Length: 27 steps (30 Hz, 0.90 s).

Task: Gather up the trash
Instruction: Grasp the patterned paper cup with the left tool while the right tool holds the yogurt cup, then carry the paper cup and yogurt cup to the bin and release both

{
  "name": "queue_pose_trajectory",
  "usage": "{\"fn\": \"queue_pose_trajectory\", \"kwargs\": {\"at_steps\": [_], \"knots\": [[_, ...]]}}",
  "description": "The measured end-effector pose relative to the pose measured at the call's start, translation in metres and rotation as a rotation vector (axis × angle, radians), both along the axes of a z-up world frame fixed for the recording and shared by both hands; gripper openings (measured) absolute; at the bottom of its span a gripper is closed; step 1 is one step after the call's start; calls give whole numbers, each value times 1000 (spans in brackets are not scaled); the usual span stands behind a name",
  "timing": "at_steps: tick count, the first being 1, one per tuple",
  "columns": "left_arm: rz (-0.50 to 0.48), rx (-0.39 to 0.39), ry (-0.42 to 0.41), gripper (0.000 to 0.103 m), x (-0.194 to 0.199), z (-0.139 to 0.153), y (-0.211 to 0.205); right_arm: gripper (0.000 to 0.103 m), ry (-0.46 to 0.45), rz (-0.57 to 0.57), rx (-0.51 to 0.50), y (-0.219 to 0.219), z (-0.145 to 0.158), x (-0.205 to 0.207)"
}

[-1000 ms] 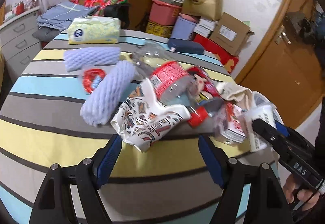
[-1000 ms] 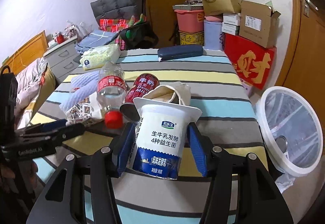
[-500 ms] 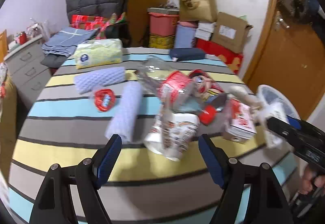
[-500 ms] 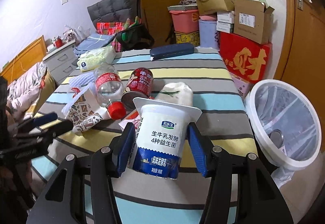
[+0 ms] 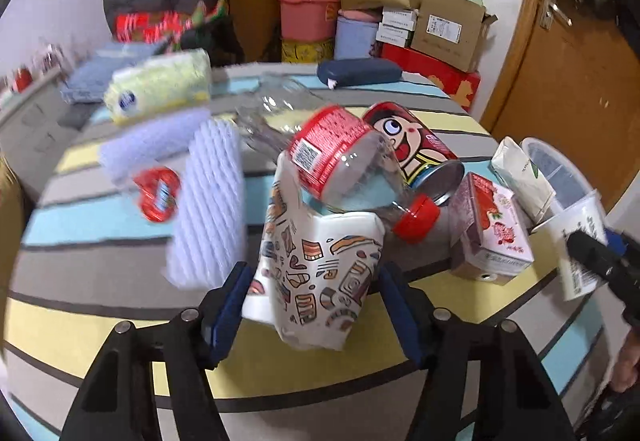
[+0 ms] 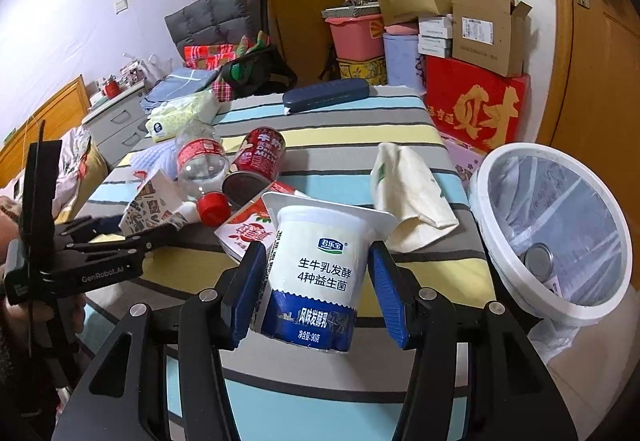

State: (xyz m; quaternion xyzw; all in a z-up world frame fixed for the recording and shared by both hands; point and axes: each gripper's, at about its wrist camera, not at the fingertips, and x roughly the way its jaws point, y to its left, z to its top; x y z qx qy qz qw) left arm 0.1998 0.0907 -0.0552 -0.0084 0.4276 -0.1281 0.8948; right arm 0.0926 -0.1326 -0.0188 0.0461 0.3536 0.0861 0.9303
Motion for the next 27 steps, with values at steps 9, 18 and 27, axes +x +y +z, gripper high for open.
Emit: {"fn": "queue_pose_trajectory", "kwargs": {"at_steps": [9, 18, 27], "knots": [[33, 46, 7, 60, 3, -5, -7, 54, 2, 5, 14, -4, -1, -1], [38, 50, -42, 52, -16, 9, -10, 54, -8, 14, 26, -9, 1, -5], [42, 25, -95, 52, -43, 33, -15, 54, -30, 20, 29, -10, 7, -9]]}}
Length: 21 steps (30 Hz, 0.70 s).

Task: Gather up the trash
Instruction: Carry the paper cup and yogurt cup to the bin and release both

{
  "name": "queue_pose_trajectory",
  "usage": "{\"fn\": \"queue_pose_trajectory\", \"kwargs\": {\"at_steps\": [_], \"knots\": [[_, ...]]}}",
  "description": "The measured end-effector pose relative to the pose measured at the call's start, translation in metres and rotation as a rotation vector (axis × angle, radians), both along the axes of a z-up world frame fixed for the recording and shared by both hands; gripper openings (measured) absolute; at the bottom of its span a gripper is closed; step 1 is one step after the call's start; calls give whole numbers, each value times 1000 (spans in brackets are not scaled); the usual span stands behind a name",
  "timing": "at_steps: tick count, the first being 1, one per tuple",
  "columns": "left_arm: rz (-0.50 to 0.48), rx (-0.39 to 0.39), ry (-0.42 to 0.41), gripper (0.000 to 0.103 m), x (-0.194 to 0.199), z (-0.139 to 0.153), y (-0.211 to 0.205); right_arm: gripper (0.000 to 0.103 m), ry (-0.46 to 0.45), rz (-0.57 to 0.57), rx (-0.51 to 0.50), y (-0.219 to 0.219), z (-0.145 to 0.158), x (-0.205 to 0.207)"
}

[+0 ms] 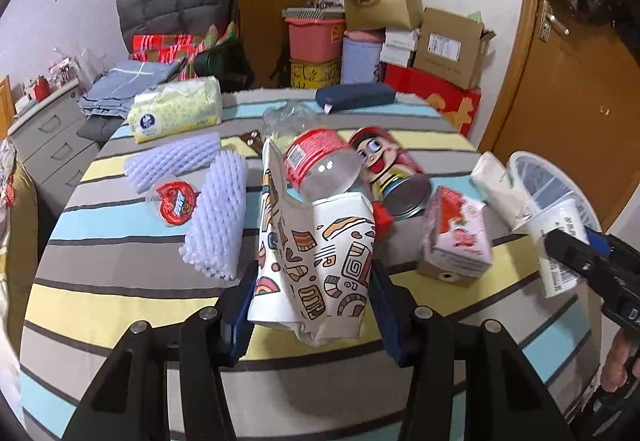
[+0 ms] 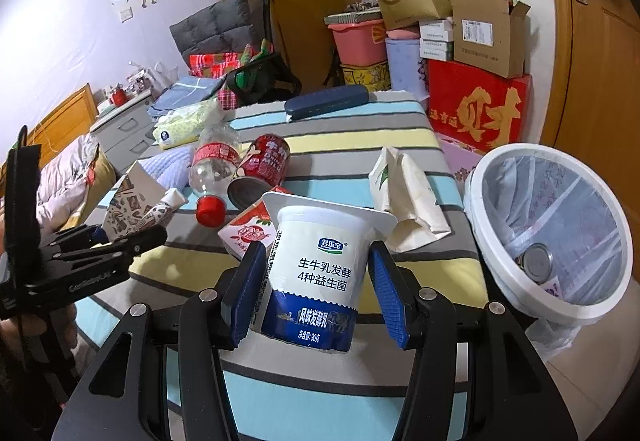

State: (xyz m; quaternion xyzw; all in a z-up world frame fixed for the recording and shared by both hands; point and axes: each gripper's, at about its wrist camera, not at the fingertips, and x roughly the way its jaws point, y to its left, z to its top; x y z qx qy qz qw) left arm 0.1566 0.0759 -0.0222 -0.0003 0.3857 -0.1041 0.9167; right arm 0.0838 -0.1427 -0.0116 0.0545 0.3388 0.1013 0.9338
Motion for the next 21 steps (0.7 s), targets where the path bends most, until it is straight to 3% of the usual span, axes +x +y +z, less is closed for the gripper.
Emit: {"fn": "queue_pose_trajectory", "kwargs": {"at_steps": [9, 21], "knots": [[-51, -4, -74, 52, -24, 32, -28, 54, -48, -16, -17, -10, 13, -8], [-157, -27, -111, 52, -25, 53, -91, 54, -98, -96, -38, -48, 24, -16]]}}
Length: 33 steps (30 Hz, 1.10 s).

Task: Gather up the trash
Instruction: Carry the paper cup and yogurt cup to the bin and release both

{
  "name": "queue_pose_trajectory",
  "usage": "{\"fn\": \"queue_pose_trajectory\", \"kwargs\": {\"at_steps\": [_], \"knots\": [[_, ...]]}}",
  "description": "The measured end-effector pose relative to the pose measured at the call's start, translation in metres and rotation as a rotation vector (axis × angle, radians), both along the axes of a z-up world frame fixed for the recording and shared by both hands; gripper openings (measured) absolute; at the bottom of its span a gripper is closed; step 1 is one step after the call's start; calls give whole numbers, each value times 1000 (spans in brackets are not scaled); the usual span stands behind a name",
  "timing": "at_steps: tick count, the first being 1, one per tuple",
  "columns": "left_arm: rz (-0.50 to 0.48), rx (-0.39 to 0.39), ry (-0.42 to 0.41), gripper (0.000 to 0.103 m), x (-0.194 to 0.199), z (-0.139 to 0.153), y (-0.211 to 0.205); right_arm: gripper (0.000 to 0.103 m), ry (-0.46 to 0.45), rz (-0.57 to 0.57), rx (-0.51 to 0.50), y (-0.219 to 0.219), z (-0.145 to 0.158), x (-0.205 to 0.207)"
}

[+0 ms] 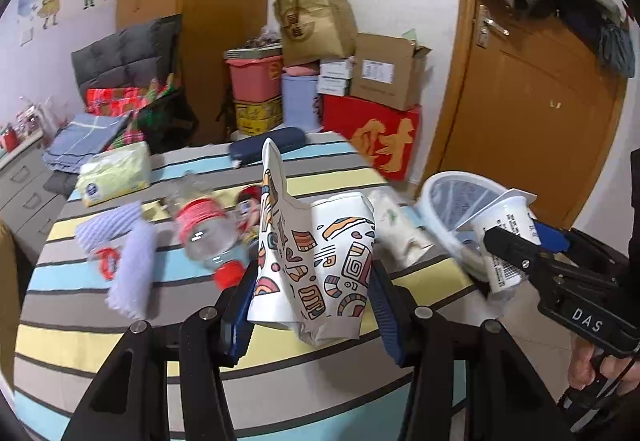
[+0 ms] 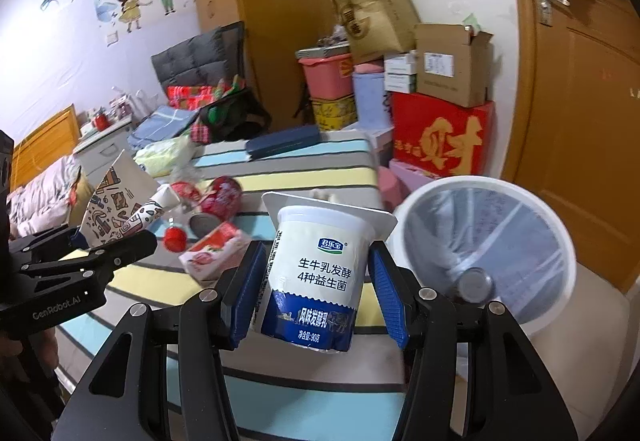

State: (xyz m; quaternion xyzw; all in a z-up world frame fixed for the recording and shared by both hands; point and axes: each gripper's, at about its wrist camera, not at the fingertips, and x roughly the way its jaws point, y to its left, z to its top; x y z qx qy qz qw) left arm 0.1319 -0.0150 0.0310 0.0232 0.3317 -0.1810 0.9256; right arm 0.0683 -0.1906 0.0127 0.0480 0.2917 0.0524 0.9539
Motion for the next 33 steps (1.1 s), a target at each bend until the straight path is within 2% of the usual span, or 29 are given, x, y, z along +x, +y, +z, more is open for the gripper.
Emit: {"fn": "queue_pose_trajectory", "kwargs": {"at_steps": [6, 19, 27, 33], "knots": [[-54, 3, -20, 52, 3, 6, -42, 54, -25, -53, -12, -23, 5, -5], [-171, -21, -6, 52, 19, 7, -127, 54, -27, -152, -17, -75, 8, -6], [-243, -17, 32, 52, 39, -5, -174, 55, 26, -205, -3, -111, -4, 9], [-276, -2, 69, 53, 53, -20, -203, 55, 98, -243, 4, -131, -20, 22]]}}
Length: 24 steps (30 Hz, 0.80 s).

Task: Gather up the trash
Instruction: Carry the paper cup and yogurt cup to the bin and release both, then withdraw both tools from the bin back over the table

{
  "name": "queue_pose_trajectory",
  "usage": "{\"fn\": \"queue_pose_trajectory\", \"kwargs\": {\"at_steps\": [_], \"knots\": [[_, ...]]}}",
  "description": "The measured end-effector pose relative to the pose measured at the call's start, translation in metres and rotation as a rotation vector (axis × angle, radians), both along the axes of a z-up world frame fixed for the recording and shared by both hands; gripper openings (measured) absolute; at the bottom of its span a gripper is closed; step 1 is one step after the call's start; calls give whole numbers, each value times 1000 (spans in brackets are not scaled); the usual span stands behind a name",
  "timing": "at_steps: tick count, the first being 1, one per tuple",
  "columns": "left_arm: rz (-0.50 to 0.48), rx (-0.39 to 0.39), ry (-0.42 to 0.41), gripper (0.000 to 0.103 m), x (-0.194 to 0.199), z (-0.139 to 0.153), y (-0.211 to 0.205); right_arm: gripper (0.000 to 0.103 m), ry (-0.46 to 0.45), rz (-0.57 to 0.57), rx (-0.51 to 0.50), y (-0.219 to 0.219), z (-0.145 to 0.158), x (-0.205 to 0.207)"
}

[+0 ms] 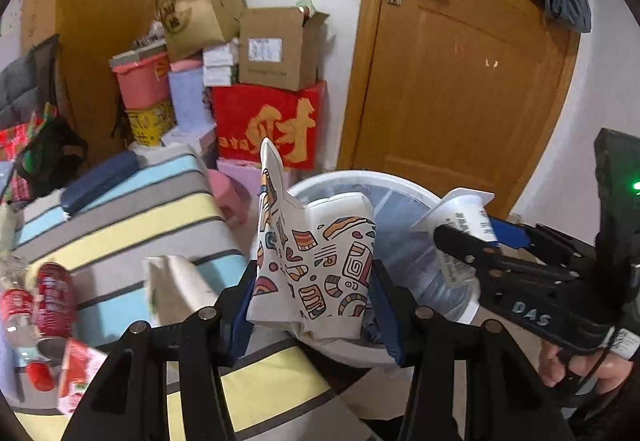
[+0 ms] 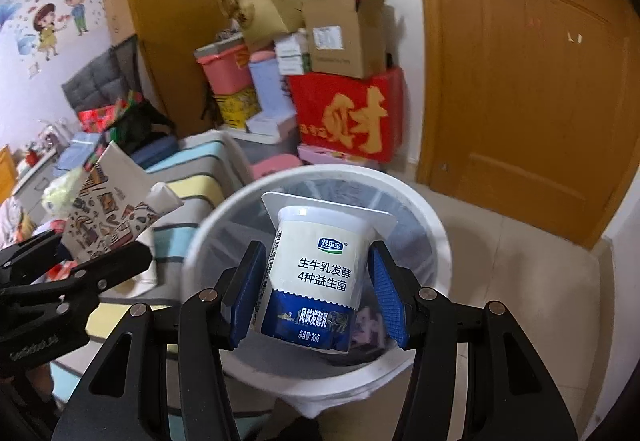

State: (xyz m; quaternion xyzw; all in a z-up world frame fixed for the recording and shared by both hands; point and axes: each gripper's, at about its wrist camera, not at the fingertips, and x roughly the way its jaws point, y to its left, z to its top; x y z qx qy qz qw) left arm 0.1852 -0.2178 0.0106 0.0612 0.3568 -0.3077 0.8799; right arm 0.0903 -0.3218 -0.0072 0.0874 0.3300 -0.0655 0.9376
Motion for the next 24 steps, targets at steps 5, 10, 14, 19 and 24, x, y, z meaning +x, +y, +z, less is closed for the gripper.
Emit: {"fn": "queue_pose_trajectory", "kwargs": {"at_steps": [5, 10, 14, 19, 24], "knots": [[1, 25, 11, 53, 10, -11, -14, 55, 51, -7, -17, -8, -12, 7], [5, 48, 9, 53, 18, -19, -22, 55, 89, -17, -33, -17, -21, 13], [-1, 42, 13, 53, 21, -20, -24, 55, 100, -29, -39, -22, -25, 13], [5, 29, 16, 73, 22, -20, -24, 60, 110, -56, -40, -24, -24, 10], [25, 23, 22, 73, 21, -18, -19, 63, 113, -66, -42, -25, -24, 11]]}}
